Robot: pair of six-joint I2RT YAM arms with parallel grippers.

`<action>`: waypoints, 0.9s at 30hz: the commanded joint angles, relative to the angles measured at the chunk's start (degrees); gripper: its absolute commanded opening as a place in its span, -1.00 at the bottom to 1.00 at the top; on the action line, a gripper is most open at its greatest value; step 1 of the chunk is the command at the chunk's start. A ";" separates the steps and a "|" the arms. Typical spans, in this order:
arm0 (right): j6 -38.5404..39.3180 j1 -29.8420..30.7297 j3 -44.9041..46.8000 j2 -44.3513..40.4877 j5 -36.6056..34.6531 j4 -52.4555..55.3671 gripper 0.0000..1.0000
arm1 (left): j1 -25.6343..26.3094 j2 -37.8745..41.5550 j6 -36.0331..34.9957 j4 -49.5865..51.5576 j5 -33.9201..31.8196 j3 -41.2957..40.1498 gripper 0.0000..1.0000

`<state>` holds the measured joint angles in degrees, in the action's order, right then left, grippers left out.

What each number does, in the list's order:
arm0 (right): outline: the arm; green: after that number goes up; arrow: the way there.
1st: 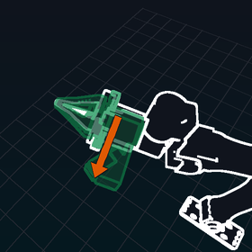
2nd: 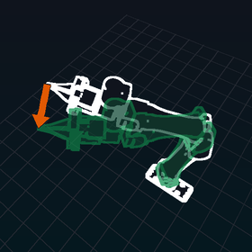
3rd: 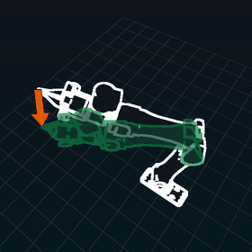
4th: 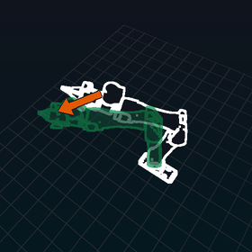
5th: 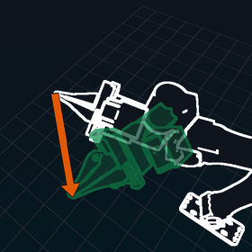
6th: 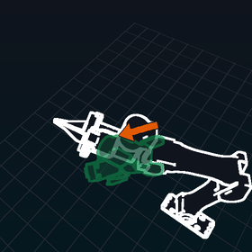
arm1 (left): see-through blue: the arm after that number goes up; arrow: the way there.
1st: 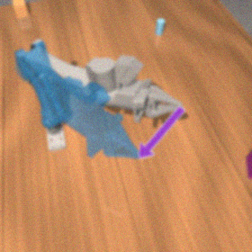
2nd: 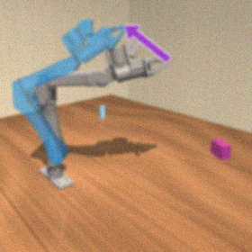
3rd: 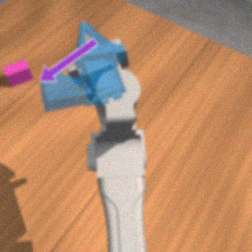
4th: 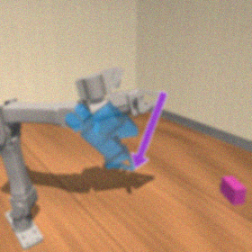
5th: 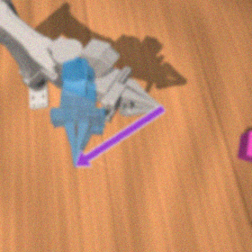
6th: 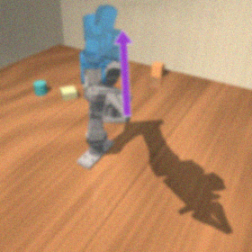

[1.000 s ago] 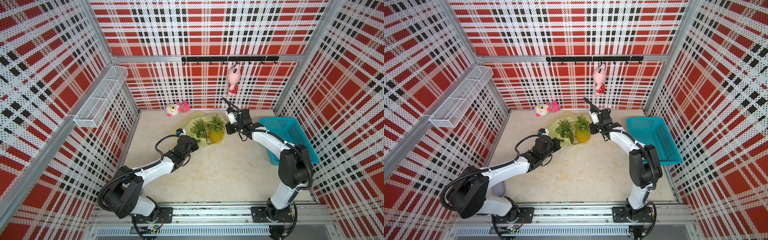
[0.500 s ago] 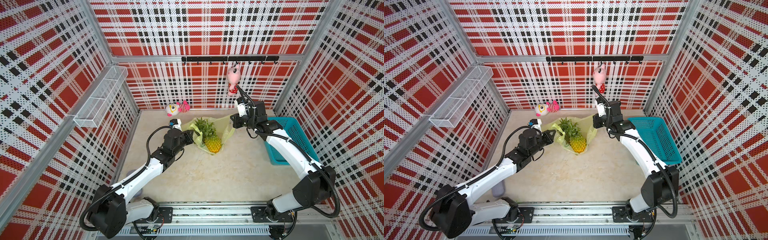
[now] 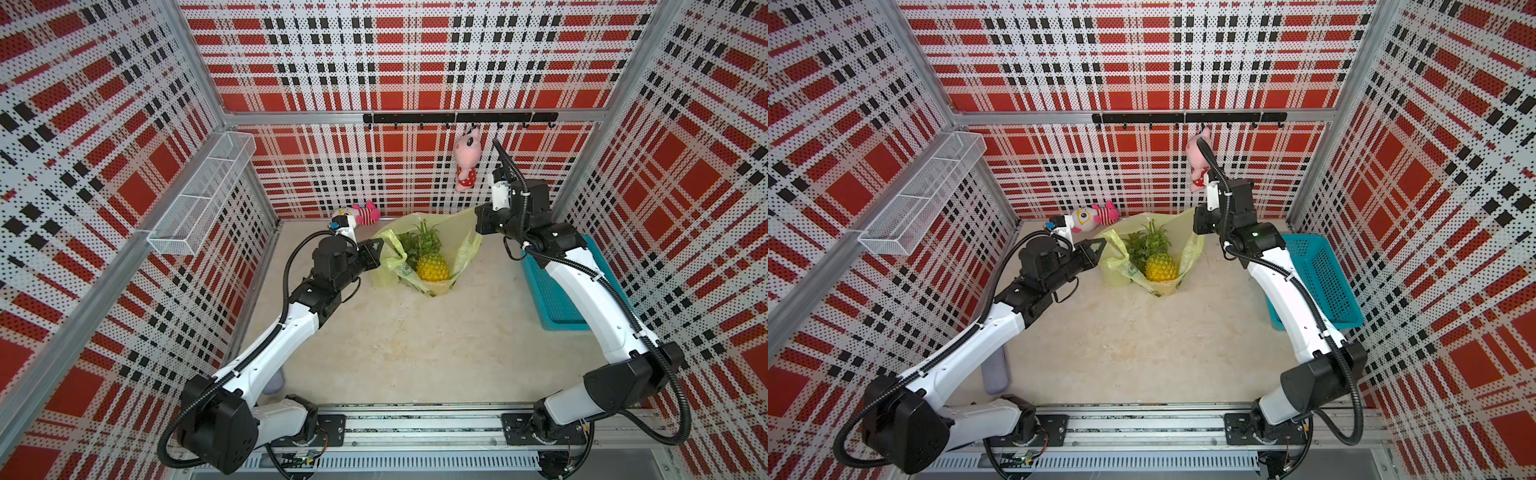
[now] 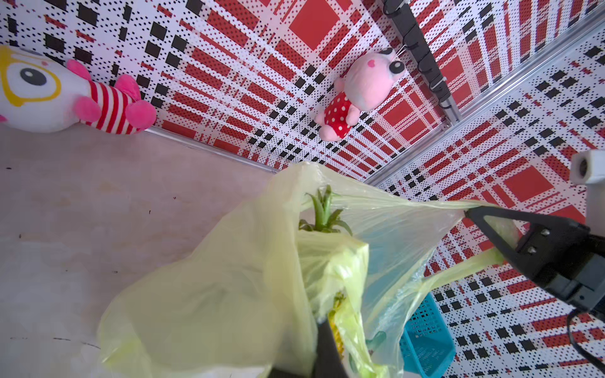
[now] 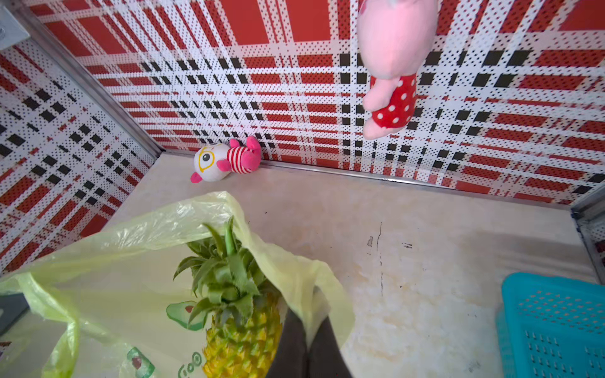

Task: Place the pineapple into a plastic bag & tie a knot
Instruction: Adjust the plastic bag at the center of the board.

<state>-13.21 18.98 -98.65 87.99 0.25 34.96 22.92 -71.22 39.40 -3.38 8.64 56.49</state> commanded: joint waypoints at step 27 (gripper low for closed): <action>-3.24 -0.53 10.53 -9.61 6.79 6.99 -1.00 | -1.67 1.41 -4.50 3.85 6.03 -3.37 -1.00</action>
<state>-15.75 18.35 -84.58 79.92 10.26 40.84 22.13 -71.88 35.99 0.95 13.52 49.21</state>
